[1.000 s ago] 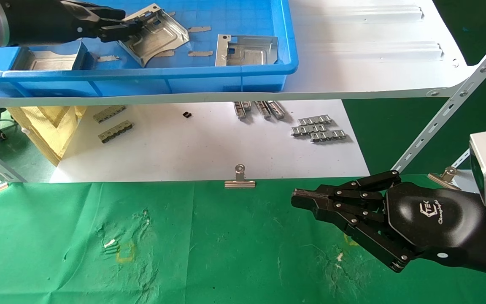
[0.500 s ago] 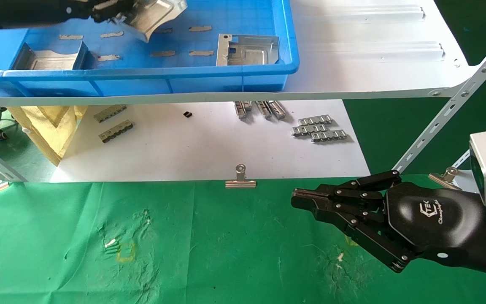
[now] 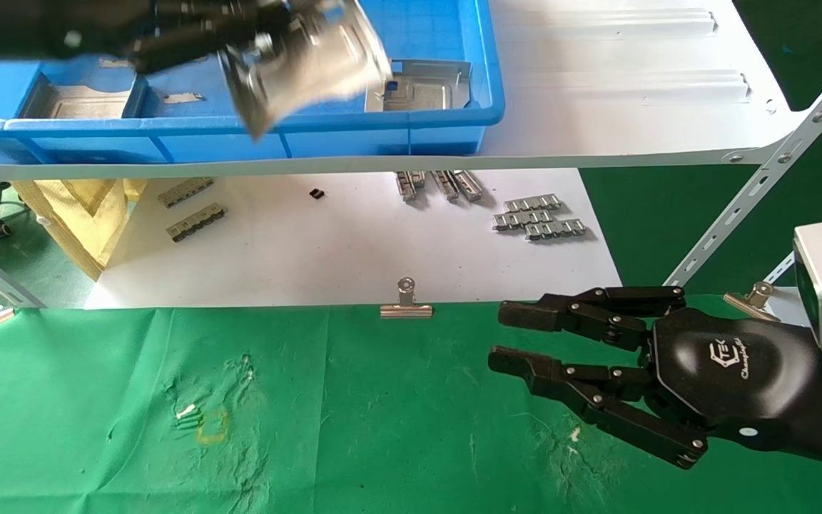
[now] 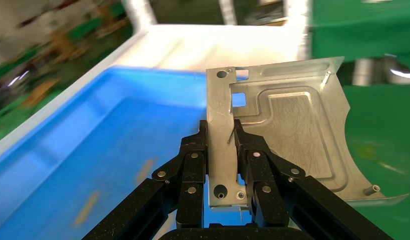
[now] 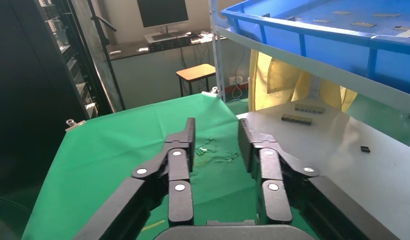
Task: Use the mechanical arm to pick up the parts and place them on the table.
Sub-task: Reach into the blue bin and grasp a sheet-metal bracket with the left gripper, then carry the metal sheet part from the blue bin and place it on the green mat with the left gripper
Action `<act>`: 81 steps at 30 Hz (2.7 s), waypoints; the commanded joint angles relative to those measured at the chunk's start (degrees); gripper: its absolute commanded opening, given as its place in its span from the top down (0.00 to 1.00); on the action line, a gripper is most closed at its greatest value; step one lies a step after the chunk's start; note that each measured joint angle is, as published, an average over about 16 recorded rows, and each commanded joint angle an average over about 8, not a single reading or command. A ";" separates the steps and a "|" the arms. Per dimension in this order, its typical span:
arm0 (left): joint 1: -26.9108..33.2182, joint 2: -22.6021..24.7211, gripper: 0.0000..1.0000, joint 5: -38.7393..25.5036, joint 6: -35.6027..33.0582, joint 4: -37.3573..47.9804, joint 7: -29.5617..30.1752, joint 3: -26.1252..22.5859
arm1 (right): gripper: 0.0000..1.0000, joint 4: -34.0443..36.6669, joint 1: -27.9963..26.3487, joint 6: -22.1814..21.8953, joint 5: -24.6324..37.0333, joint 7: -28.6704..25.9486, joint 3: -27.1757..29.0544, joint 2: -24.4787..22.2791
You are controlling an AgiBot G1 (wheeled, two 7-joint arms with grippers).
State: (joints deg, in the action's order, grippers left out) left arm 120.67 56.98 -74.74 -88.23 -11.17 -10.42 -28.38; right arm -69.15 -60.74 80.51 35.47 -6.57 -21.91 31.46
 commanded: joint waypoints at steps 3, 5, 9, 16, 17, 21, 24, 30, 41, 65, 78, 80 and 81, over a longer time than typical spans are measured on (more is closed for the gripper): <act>-2.67 -2.22 1.00 2.85 -4.12 -4.80 -3.46 -0.58 | 0.00 0.00 0.00 0.00 0.00 0.00 0.00 0.00; -5.52 -4.35 1.00 6.06 -4.28 -9.95 -4.19 -2.03 | 0.00 0.00 0.00 0.00 0.00 0.00 0.00 0.00; -12.31 -10.40 1.00 14.07 -4.21 -22.21 -5.08 -6.80 | 0.00 0.00 0.00 0.00 0.00 0.00 0.00 0.00; -19.38 -18.68 1.00 15.28 -3.01 -31.71 -14.93 -17.92 | 0.00 0.00 0.00 0.00 0.00 0.00 0.00 0.00; -19.70 -19.02 1.00 13.96 -2.83 -31.09 -17.23 -19.28 | 0.00 0.00 0.00 0.00 0.00 0.00 0.00 0.00; -20.52 -18.82 1.00 9.26 -2.19 -25.97 -25.20 -23.39 | 0.00 0.00 0.00 0.00 0.00 0.00 0.00 0.00; -20.85 -17.75 1.00 7.48 -1.94 -21.11 -29.24 -25.10 | 0.00 0.00 0.00 0.00 0.00 0.00 0.00 0.00; -21.72 -15.52 0.77 7.90 -2.02 -13.33 -34.29 -26.29 | 0.00 0.00 0.00 0.00 0.00 0.00 0.00 0.00; -22.54 -11.97 0.00 8.98 -0.91 -3.71 -39.38 -27.02 | 0.00 0.00 0.00 0.00 0.00 0.00 0.00 0.00; -28.58 -13.74 0.00 30.85 -3.49 0.05 -17.19 -18.49 | 0.00 0.01 0.01 -0.01 0.00 0.00 0.00 -0.01; -29.37 -13.99 0.00 30.07 -3.19 -2.59 -16.68 -17.54 | 0.00 0.02 0.02 -0.01 0.00 0.00 0.00 -0.01; -30.24 -14.22 0.00 30.16 -3.03 -4.34 -15.57 -16.66 | 0.00 0.02 0.02 -0.01 0.00 0.00 0.00 -0.01; -30.74 -14.36 0.00 30.20 -2.93 -5.35 -14.93 -16.15 | 0.00 0.02 0.02 -0.01 0.00 0.00 0.00 -0.01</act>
State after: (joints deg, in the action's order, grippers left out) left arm 89.82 42.60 -44.61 -91.13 -16.85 -25.19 -44.40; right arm -69.13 -60.72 80.50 35.46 -6.57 -21.91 31.45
